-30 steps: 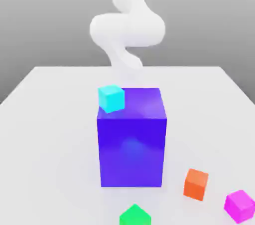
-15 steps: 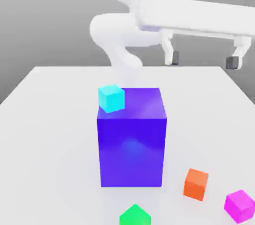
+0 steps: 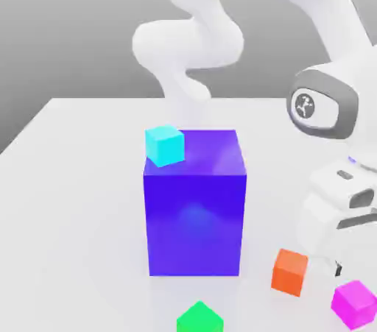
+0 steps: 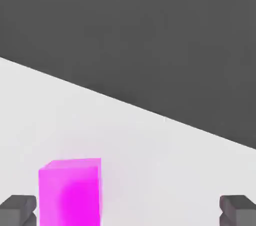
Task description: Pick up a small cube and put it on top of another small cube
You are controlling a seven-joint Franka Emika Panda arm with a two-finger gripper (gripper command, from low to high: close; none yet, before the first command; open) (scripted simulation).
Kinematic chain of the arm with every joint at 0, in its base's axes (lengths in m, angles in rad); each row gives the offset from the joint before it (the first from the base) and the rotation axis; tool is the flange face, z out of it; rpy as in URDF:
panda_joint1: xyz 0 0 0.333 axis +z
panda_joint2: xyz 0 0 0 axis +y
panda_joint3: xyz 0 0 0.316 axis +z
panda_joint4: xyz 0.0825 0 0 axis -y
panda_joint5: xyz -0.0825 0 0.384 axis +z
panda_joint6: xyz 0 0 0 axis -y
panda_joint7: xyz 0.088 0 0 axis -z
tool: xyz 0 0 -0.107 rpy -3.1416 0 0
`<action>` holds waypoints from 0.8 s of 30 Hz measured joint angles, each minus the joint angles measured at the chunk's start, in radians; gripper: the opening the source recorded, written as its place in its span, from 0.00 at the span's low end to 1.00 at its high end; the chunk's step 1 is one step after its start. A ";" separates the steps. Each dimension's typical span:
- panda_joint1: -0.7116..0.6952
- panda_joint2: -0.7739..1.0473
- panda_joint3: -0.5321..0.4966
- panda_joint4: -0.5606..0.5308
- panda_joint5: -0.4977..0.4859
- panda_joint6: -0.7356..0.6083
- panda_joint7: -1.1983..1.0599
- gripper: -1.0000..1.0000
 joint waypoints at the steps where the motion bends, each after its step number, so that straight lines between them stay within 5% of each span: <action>1: 0.013 0.035 -0.008 0.005 -0.011 0.021 0.010 0.50; 4: 0.055 0.145 -0.056 0.030 -0.066 0.097 0.051 0.50; 5: 0.067 0.171 -0.071 0.036 -0.079 0.116 0.061 0.00; 16: 0.015 0.048 -0.011 0.004 -0.007 0.027 0.012 0.00; 24: -0.210 -0.125 -0.151 -0.086 0.177 -0.030 0.057 0.00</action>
